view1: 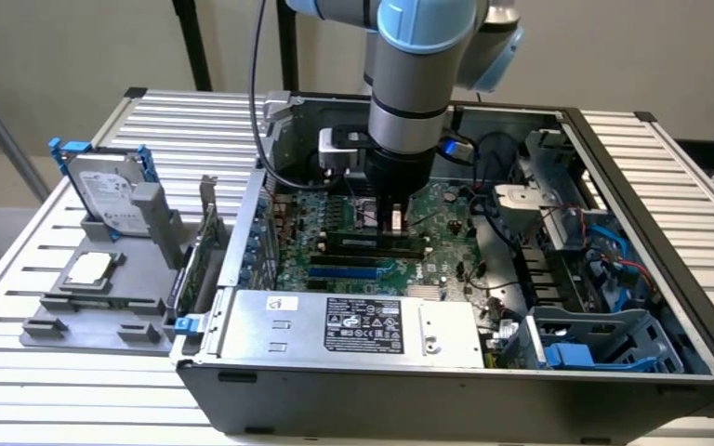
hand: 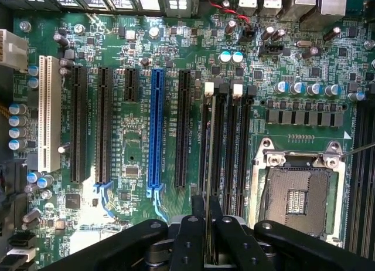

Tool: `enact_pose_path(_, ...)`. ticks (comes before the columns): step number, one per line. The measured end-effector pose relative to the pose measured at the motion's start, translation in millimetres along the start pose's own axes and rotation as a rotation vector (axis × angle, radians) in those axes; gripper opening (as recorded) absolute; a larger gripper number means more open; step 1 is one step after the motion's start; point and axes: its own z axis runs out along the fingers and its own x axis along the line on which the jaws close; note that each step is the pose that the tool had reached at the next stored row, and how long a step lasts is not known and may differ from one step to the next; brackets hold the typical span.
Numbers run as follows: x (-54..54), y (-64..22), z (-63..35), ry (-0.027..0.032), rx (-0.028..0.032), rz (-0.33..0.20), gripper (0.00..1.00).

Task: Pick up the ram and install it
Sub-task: 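Insert the ram into the slot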

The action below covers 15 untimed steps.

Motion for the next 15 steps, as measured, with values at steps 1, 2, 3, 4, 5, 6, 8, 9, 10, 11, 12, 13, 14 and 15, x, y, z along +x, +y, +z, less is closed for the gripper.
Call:
enact_pose_path(1,0.0,0.0,0.4,0.0004,0.0000,0.000,0.14)
enact_pose_path(2,0.0,0.0,0.8,0.0006,0.0000,0.000,0.14)
enact_pose_path(3,0.0,0.0,0.8,0.0008,-0.0001,0.000,0.14)
enact_pose_path(4,0.0,-0.1,0.8,0.0009,-0.0002,0.000,0.14)
enact_pose_path(5,0.0,-0.5,0.8,0.0010,-0.0001,0.000,0.14)
enact_pose_path(6,0.0,-0.8,0.9,0.0008,-0.0002,0.000,0.14)
enact_pose_path(8,0.0,-1.2,0.8,0.0016,-0.0003,0.000,0.14)
enact_pose_path(9,0.0,-1.3,0.8,0.0020,-0.0001,0.000,0.14)
enact_pose_path(10,0.0,-1.4,0.9,0.0022,-0.0001,0.000,0.14)
enact_pose_path(11,0.0,-1.5,0.9,0.0024,-0.0001,0.000,0.14)
enact_pose_path(12,0.0,-1.5,1.1,0.0028,-0.0001,0.000,0.14)
enact_pose_path(13,0.0,-1.5,1.5,0.0034,0.0000,0.000,0.14)
enact_pose_path(14,0.0,-1.5,1.7,0.0043,0.0000,0.000,0.14)
enact_pose_path(15,0.0,-1.5,1.9,0.0053,0.0000,0.000,0.14)
